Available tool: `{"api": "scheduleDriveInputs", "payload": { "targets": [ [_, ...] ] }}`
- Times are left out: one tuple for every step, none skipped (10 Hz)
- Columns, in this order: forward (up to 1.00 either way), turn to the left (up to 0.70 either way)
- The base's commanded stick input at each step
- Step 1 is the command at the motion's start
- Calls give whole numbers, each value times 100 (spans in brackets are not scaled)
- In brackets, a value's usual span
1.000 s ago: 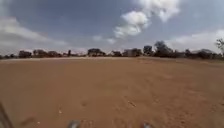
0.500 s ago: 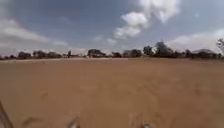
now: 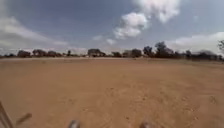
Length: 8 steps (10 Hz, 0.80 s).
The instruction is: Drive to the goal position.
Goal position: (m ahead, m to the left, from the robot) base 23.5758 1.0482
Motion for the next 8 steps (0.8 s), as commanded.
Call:
{"api": "scheduleDriveInputs", "payload": {
  "targets": [
    [70, 0],
    [70, 0],
    [70, 0],
    [70, 0],
    [70, 0],
    [70, -6],
    [70, -19],
    [70, -27]
  ]
}}
